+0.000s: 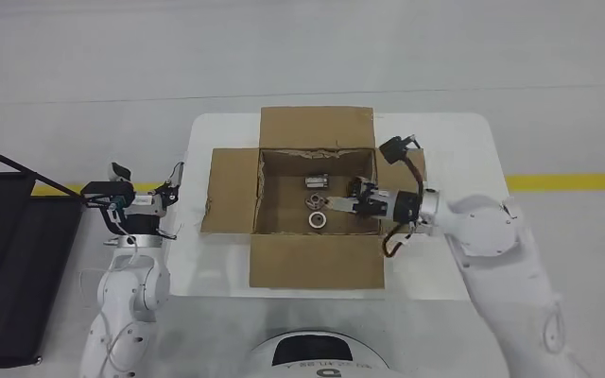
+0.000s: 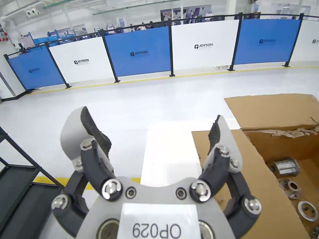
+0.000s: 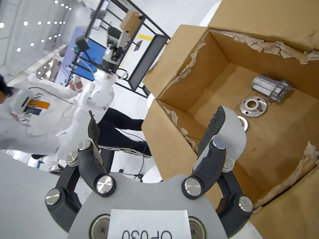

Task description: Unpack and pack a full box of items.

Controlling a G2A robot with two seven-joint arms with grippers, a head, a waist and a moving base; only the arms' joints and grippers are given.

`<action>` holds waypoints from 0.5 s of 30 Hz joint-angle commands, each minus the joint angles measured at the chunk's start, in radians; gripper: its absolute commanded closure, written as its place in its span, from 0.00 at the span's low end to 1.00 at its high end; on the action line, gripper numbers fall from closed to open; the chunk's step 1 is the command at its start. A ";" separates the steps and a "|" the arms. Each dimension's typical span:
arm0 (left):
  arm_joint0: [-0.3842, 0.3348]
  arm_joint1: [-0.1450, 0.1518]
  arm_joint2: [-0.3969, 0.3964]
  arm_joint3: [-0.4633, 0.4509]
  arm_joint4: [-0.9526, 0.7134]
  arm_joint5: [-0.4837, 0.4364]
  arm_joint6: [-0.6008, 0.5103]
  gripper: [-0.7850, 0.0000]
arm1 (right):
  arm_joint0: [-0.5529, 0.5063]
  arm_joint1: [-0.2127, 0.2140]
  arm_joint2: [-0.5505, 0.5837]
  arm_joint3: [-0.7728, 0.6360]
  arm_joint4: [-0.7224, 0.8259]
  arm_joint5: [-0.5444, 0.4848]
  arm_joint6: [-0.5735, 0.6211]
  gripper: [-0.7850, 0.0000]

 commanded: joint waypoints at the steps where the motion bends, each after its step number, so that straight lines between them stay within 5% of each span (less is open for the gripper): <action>1: 0.000 0.000 -0.001 0.001 -0.002 -0.002 -0.001 0.00 | 0.045 -0.010 -0.092 0.035 -0.112 0.125 -0.065 0.00; 7: 0.000 0.000 -0.001 0.001 -0.002 -0.002 -0.001 0.00 | 0.165 -0.042 -0.250 0.168 -0.212 0.338 -0.185 0.00; 15: 0.000 0.000 -0.001 0.001 -0.002 -0.002 -0.001 0.00 | 0.237 -0.078 -0.422 0.261 -0.325 0.447 -0.255 0.00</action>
